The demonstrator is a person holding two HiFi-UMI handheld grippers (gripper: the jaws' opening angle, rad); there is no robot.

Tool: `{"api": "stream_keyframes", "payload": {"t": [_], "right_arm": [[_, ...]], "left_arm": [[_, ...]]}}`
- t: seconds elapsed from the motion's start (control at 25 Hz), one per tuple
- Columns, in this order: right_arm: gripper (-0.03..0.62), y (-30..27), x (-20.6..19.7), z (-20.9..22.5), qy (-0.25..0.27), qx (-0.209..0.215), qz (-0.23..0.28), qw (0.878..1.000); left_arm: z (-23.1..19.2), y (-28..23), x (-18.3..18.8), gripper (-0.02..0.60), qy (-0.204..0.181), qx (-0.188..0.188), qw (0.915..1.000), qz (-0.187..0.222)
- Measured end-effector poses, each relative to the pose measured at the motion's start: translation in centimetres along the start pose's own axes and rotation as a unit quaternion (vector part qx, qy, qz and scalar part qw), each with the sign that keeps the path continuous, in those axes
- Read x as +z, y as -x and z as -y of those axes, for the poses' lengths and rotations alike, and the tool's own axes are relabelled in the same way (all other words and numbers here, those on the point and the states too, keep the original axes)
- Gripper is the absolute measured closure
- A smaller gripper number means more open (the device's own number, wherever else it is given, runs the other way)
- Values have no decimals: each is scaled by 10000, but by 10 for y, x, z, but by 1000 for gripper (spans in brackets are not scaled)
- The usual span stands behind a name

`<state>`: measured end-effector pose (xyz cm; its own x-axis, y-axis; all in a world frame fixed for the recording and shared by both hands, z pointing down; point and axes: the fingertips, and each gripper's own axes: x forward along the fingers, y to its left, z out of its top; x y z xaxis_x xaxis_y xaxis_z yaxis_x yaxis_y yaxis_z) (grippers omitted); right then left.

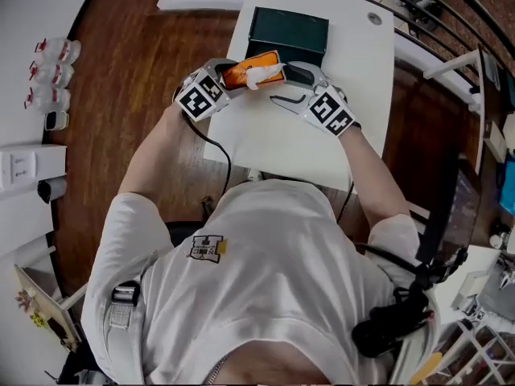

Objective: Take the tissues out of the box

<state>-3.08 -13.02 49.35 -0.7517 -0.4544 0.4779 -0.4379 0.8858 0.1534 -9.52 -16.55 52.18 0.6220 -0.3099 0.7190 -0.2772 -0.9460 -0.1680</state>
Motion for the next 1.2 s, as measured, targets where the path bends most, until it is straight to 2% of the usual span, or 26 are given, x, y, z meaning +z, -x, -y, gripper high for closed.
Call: {"api": "stream_keyframes", "payload": {"t": [0.04,0.12,0.2,0.28,0.44,0.56,0.64,0.76,0.88,0.96,1.04,1.2], "right_arm": [[221,-2,-1,-6,-61,19,27,10000],[221,-7,-4,-17,-126,94,43,9999],[221,-11,-8,-26,-169,166,35,9997],[221,-14,-11,-35,-237,197,34,9995],[221,-24,-13,-50,-482,178,50,9987],[221,-21,-22,-55,-668,114,-8,9977],[221,-18,-30,-55,-741,57,-77,9972],[221,-14,-36,-57,-834,27,-97,9965],[221,-10,-45,-56,-900,-27,-189,9958],[221,-8,-44,-56,-952,-65,-115,9954],[221,-6,-45,-55,-998,-103,-59,9949],[221,-1,-43,-57,-1154,-255,5,9930]], "left_arm": [[4,5,-17,317,501,278,9984,-16],[15,12,-48,316,1467,767,9862,-72],[32,15,-76,316,2405,1127,9640,-143],[50,14,-95,316,3099,1412,9399,-237],[79,7,-103,316,3915,1736,9012,-659],[88,-6,-93,314,4077,2020,8868,-809],[86,-16,-95,311,4023,2264,8830,-851],[85,-21,-95,302,3865,2481,8854,-713],[88,-24,-92,211,3871,2344,8905,-461],[87,-21,-87,179,3908,2225,8930,-213],[88,-15,-82,160,3899,2153,8953,-12],[92,12,-73,160,3812,2144,8980,479]]}}
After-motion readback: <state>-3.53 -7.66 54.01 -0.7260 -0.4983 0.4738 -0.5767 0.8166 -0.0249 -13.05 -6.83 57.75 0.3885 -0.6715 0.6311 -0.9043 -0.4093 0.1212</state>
